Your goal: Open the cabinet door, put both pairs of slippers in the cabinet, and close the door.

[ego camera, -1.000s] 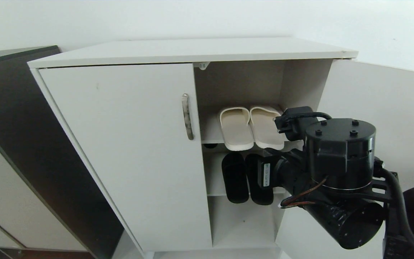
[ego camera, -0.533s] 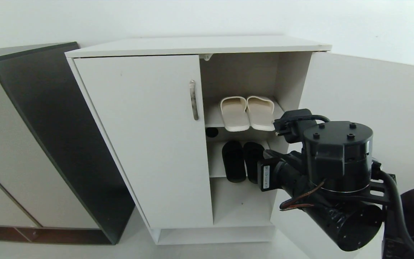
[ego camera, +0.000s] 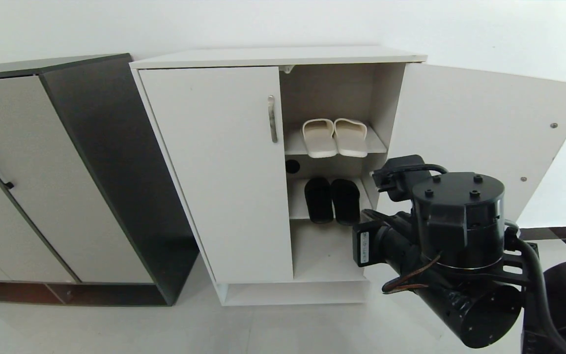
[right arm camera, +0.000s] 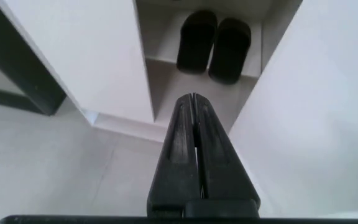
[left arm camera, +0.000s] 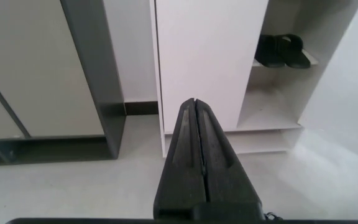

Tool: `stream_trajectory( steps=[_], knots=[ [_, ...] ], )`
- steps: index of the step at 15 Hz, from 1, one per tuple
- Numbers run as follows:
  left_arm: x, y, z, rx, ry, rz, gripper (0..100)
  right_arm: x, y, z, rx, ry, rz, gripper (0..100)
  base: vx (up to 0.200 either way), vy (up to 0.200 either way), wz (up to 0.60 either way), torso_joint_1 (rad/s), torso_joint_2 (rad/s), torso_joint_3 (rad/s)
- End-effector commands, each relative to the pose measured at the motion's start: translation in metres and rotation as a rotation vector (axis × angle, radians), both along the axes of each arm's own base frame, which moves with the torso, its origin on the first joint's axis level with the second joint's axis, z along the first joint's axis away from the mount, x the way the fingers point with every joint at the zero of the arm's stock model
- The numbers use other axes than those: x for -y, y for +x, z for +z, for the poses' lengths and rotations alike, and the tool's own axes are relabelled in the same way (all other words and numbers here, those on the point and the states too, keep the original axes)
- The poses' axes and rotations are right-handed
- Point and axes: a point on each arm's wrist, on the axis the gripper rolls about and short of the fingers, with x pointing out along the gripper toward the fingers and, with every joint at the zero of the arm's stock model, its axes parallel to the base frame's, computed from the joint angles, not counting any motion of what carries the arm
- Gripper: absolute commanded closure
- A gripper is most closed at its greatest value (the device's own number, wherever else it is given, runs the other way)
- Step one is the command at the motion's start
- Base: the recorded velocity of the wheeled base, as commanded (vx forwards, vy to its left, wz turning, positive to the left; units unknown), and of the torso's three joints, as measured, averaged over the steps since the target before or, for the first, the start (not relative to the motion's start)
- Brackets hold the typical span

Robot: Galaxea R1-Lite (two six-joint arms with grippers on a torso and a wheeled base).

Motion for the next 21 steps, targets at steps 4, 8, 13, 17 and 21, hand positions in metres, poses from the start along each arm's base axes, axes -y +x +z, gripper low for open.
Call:
stream_trajectory(
  steps=[4,8,13,17,21],
  knots=[
    [0.0,0.0001,0.0001,-0.001,0.002,0.003,100,0.0002,0.0003,-0.0034,-0.006,-0.014,0.001,100,0.0,0.0,0.0,0.0,0.0,0.0],
    [-0.0001,0.0001,0.0001,-0.001,0.002,0.001,100,0.0002,0.0003,-0.0034,-0.006,-0.014,0.001,100,0.0,0.0,0.0,0.0,0.0,0.0],
    [-0.0001,0.0001,0.0001,-0.001,0.0,0.003,100,0.0002,0.0008,-0.0039,-0.007,-0.015,0.001,100,0.0,0.0,0.0,0.0,0.0,0.0],
    [-0.0001,0.0001,0.0001,-0.001,0.0,0.003,100,-0.0002,0.0004,-0.0041,-0.01,-0.015,0.012,100,0.0,0.0,0.0,0.0,0.0,0.0],
    [-0.0001,0.0001,0.0001,-0.001,0.0,0.001,100,-0.001,0.0009,-0.0055,-0.013,-0.019,0.015,100,0.0,0.0,0.0,0.003,-0.13,-0.146]
  ],
)
